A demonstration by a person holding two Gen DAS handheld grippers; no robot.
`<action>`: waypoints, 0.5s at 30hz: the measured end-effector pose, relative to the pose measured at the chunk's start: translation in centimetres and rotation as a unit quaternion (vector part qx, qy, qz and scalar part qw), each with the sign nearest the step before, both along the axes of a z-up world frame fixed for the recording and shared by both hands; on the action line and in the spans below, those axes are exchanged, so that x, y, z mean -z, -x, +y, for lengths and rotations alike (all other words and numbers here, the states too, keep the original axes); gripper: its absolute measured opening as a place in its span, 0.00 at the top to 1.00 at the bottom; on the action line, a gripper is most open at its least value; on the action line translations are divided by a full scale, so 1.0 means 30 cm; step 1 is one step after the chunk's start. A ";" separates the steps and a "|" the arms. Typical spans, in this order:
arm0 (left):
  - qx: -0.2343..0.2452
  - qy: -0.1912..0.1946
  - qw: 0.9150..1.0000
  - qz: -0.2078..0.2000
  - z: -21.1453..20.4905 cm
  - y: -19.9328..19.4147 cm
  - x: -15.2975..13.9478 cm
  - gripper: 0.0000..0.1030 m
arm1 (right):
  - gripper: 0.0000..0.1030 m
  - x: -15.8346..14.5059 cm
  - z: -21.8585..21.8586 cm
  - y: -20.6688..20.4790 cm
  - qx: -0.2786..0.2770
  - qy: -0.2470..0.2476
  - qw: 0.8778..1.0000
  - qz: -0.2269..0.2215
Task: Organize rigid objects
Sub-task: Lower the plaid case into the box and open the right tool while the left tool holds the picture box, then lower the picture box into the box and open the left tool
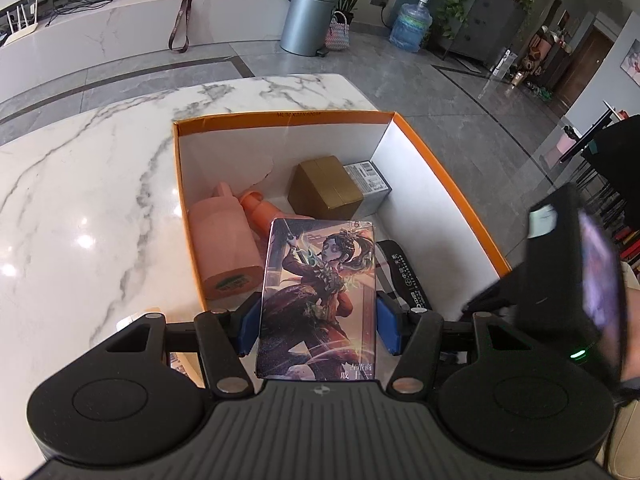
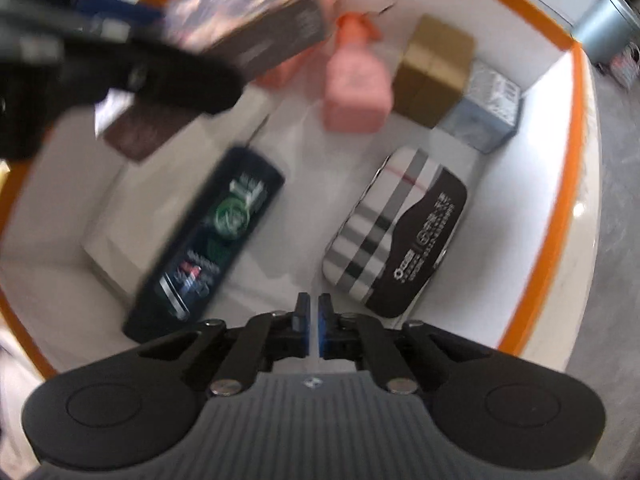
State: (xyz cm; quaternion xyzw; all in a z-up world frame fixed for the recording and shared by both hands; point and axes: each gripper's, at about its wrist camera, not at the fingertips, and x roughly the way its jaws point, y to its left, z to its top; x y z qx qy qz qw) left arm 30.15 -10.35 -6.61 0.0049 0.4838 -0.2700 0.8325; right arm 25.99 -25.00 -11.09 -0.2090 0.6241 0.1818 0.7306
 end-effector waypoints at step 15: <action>-0.004 -0.012 1.000 0.000 0.002 0.001 -0.005 0.36 | 1.00 -0.004 0.014 0.021 -0.046 0.043 0.995 -0.074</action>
